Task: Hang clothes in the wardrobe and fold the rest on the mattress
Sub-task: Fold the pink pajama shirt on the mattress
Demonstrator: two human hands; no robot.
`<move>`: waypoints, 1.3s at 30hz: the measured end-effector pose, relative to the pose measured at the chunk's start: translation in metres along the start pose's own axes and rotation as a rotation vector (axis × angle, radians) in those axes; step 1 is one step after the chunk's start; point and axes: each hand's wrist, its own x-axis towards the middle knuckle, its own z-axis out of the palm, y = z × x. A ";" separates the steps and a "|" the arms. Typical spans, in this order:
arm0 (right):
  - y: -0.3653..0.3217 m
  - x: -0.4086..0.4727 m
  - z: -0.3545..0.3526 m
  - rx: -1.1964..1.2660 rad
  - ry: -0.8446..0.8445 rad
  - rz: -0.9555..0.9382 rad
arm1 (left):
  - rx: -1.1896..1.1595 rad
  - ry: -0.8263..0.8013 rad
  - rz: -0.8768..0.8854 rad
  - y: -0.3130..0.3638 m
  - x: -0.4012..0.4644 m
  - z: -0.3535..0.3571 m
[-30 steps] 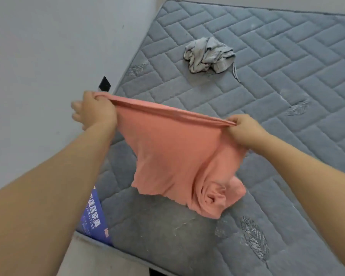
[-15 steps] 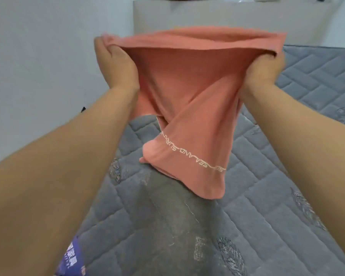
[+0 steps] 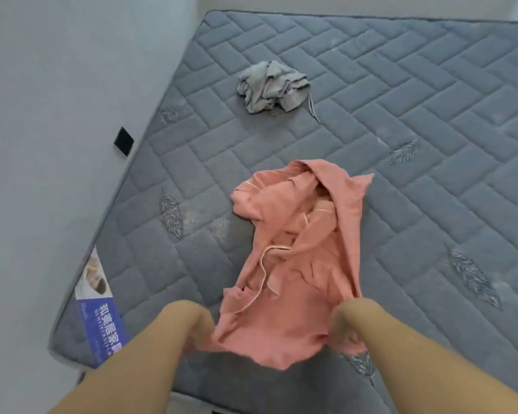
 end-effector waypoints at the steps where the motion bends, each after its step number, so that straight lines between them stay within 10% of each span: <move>1: -0.001 0.005 0.000 0.068 0.034 0.013 | -0.058 0.079 0.030 0.006 0.007 -0.002; 7: 0.001 0.019 -0.043 0.606 0.729 -0.007 | -0.304 0.647 0.349 0.047 0.018 -0.063; 14: 0.014 0.067 -0.025 0.635 0.640 0.077 | -0.402 0.721 0.300 0.092 0.074 -0.039; 19: 0.016 0.104 -0.003 0.438 0.817 0.035 | 0.156 1.440 0.552 0.108 0.106 -0.008; 22: 0.016 0.102 -0.010 0.374 0.672 -0.058 | 0.170 1.173 0.407 0.120 0.105 -0.004; 26: 0.018 0.077 -0.003 -0.118 -0.059 -0.093 | 0.050 0.894 0.253 0.126 0.081 -0.010; 31: 0.067 0.056 -0.001 -0.124 -0.389 0.007 | 0.228 0.197 0.446 0.130 0.035 -0.008; 33: 0.092 0.056 -0.013 0.243 -0.185 -0.008 | 0.132 0.232 0.452 0.129 0.034 -0.028; 35: 0.109 0.063 -0.033 0.601 0.329 0.015 | -0.154 0.610 0.464 0.130 0.042 -0.060; 39: 0.117 0.092 -0.083 0.618 0.962 0.113 | -0.457 1.046 0.353 0.144 0.070 -0.108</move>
